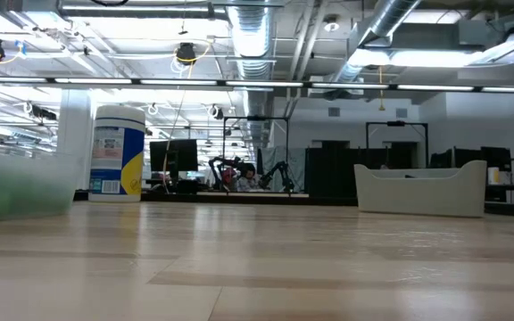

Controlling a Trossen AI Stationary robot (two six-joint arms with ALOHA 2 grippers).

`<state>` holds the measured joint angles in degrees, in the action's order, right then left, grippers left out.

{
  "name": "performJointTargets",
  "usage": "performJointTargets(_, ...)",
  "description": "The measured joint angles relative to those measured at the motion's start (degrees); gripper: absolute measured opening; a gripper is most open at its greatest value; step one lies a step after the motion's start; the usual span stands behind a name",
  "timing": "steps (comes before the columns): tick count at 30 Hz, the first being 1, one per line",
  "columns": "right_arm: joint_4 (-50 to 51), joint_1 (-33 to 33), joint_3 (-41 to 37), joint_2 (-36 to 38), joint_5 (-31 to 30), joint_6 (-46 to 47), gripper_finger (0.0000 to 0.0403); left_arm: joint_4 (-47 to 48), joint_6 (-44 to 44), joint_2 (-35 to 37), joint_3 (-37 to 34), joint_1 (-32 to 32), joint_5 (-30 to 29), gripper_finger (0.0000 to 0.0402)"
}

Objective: Pick & Place Travel size toiletries
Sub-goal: Return To Home Position

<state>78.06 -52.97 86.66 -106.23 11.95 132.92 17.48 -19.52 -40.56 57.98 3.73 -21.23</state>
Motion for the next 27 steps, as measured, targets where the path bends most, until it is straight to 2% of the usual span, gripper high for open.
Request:
performJointTargets(3,4.7,0.7,2.5,3.3,-11.0,-0.1,0.0223,-0.1,1.3,2.3,0.0,0.0,0.0,0.0254)
performJointTargets(7,11.2,2.9,4.3,11.5,-31.4,-4.3,0.0227,-0.3,3.5,6.4,0.0,0.0,0.0,0.0235)
performJointTargets(11,10.6,6.8,4.6,21.1,-53.3,-21.3,0.0207,0.4,4.4,10.2,0.1,0.0,0.9,0.0188)
performJointTargets(14,6.4,11.8,4.6,28.0,-62.0,-39.8,0.0173,1.4,4.7,11.9,0.0,0.0,3.6,0.0136)
performJointTargets(19,-7.0,23.5,4.6,36.4,-62.9,-76.6,0.0082,2.4,9.3,12.8,0.0,0.0,8.9,0.003)
performJointTargets(21,-14.1,27.8,4.6,38.6,-60.9,-92.2,0.0038,3.5,11.7,12.7,0.0,0.0,10.7,0.001)
performJointTargets(23,-20.9,32.2,4.6,40.3,-55.7,-106.6,0.0011,3.9,14.1,12.7,0.0,0.0,12.3,0.0008)
performJointTargets(27,-30.4,40.9,4.6,42.2,-37.9,-127.9,0.0007,4.1,18.0,13.7,-2.5,0.0,17.1,0.0002)
